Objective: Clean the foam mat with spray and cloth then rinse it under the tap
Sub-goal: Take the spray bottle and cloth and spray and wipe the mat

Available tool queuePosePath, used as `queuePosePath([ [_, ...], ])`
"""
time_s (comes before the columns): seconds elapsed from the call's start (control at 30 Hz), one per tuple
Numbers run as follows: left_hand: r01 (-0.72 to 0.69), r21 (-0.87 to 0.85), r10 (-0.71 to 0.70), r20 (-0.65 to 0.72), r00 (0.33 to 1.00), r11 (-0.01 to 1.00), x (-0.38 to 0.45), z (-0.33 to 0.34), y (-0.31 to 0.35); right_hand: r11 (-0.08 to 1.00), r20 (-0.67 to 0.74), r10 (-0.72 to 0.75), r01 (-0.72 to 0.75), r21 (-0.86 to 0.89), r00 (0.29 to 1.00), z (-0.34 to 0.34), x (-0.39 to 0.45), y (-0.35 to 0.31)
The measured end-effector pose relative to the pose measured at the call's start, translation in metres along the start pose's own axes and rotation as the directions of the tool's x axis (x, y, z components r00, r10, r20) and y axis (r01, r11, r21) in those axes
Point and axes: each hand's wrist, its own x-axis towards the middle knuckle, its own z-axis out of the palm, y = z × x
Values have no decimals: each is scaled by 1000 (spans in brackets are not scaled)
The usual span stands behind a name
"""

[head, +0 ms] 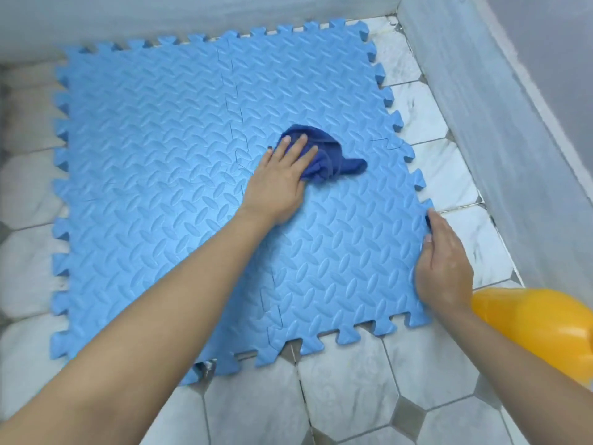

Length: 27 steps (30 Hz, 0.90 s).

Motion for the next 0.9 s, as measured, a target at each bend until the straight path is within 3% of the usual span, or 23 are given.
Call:
queuePosePath([
  [0.07,211,-13,-211,-62,975,977,-19,-19,-60,1000,6,-5,5,0,1000,-1,0,-1],
  [0.17,502,36,-491,-160,856,864,-79,-41,-149,1000,6,-9,9,-17,1000,2,1,-1],
  [0.23,626,23,-610,-200,767,780,-123,-47,-181,999,5,-15,15,-40,1000,5,1,-3],
  [0.27,639,13,-623,-206,754,769,-139,-46,-183,999,1,-14,14,-49,1000,6,1,-4],
  [0.33,563,3,-550,-205,809,827,-157,-35,-164,996,-11,-19,18,-84,1000,8,1,-5],
  [0.47,214,8,-213,-64,975,977,-171,-2,-68,941,-48,-150,127,-315,988,10,3,-6],
  [0.57,-109,72,107,39,994,991,-188,21,-3,894,-21,-280,253,-369,960,18,4,-22],
  [0.63,-195,107,187,74,979,975,-201,24,6,908,4,-286,272,-320,958,30,-3,-45],
  [0.77,-83,104,83,1,997,991,-225,17,-38,938,85,-200,215,-271,976,49,-27,-75],
  [0.9,245,61,-239,-90,967,968,-256,4,-101,942,91,-190,208,-262,978,46,-29,-72],
])
